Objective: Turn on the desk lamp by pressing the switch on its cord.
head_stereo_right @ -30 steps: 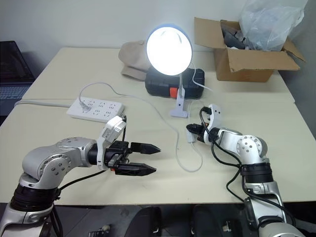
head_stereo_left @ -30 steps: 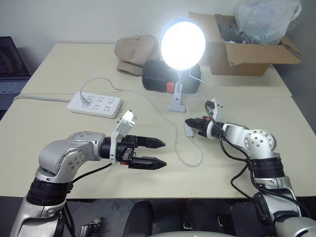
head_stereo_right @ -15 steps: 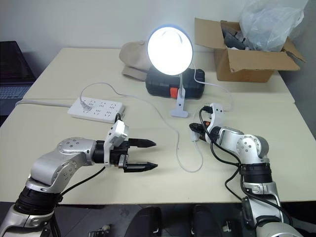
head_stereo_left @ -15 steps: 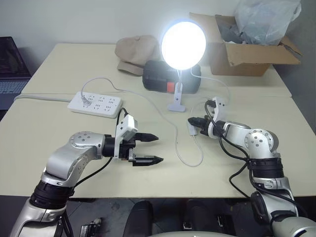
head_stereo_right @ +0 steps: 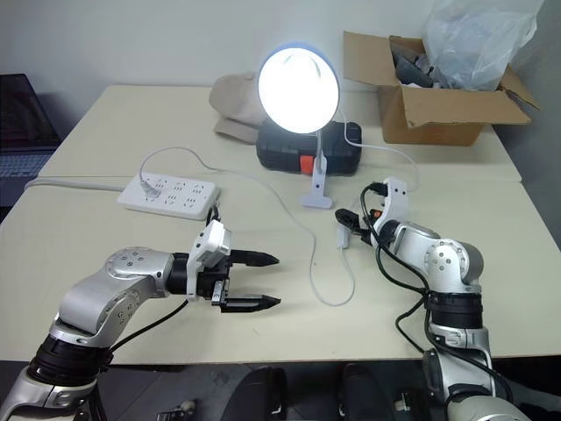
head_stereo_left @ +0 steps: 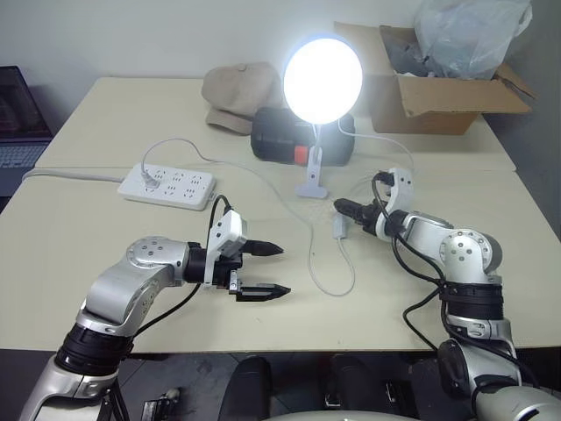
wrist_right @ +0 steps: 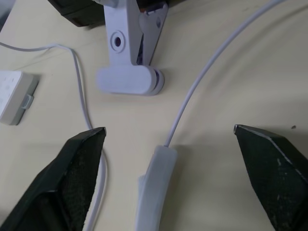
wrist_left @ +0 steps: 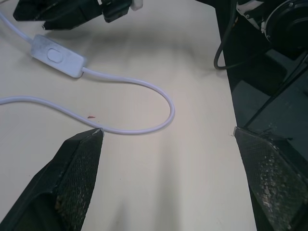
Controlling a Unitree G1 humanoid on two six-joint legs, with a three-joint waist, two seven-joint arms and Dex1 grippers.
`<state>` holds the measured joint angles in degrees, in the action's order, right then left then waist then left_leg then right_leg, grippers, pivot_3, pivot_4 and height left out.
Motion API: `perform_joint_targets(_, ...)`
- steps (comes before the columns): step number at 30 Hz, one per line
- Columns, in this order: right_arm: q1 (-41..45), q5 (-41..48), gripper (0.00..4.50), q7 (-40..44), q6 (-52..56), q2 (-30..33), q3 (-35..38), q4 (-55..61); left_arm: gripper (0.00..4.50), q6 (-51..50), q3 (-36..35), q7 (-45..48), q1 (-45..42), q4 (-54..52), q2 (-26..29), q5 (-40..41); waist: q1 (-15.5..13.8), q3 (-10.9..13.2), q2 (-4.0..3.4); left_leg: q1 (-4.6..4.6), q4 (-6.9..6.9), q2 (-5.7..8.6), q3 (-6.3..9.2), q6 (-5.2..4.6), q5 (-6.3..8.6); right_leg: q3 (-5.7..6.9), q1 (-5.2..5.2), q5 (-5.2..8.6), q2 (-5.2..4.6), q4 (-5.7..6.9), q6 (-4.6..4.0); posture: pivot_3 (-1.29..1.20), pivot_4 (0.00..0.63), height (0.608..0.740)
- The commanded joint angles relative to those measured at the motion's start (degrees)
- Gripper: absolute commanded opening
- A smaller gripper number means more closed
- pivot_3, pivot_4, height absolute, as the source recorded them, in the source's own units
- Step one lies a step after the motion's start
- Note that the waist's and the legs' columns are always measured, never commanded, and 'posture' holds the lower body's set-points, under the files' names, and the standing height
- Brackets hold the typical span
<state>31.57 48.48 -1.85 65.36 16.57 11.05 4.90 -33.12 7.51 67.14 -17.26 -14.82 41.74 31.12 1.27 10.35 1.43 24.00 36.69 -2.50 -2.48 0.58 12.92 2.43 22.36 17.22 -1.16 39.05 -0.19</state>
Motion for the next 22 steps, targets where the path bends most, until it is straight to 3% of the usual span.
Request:
perform_joint_targets(1, -2.69, -0.19, 4.45, 6.14, 0.7, 6.78, -1.1, 10.44, 4.5, 2.19, -1.87, -0.69, 0.6, 0.09, 0.15, -0.8, -0.09, 0.0, 0.0, 0.0, 0.0, 0.0, -0.01, 0.0, 0.0, -0.01, 0.0, 0.0, 0.0, -0.02, 0.0, 0.0, 0.15, 0.74)
perform_joint_targets(4, -7.54, -0.62, 4.45, 18.34, -2.37, 16.61, -4.76, 18.48, 4.5, 4.4, -2.9, -3.84, 0.56, 0.54, 0.39, -3.93, -0.36, 0.01, -0.02, 0.01, 0.01, 0.01, -0.1, -0.01, 0.01, -0.09, 0.02, 0.0, -0.01, -0.06, 0.01, 0.0, 0.15, 0.74)
perform_joint_targets(9, -19.89, -7.91, 4.45, 42.93, -19.61, 35.74, -2.88, 27.71, 4.5, 3.97, -7.02, -4.87, -1.12, 1.95, 3.22, -4.24, -0.88, 0.05, -0.01, -0.02, 0.0, -0.01, -0.14, -0.11, 0.07, -0.11, 0.04, 0.02, 0.02, -0.1, 0.03, 0.0, 0.15, 0.74)
perform_joint_targets(16, -25.62, -11.98, 4.45, 62.06, -33.57, 46.28, 5.06, 23.2, 4.5, 0.2, -9.27, -2.96, -2.83, 2.01, 5.86, -1.24, -0.98, 0.08, 0.0, -0.15, 0.06, -0.1, -0.2, -0.1, 0.07, -0.13, -0.03, 0.01, 0.1, -0.07, 0.05, 0.0, 0.15, 0.74)
perform_joint_targets(22, -26.0, -13.6, 4.45, 67.78, -37.49, 48.6, 5.95, 20.12, 4.5, -3.48, -10.13, -1.56, -2.8, 1.1, 6.43, 2.57, -1.16, 0.09, 0.03, -0.14, 0.11, -0.1, -0.22, -0.09, 0.07, -0.14, -0.05, 0.01, 0.08, -0.08, 0.05, 0.0, 0.15, 0.74)
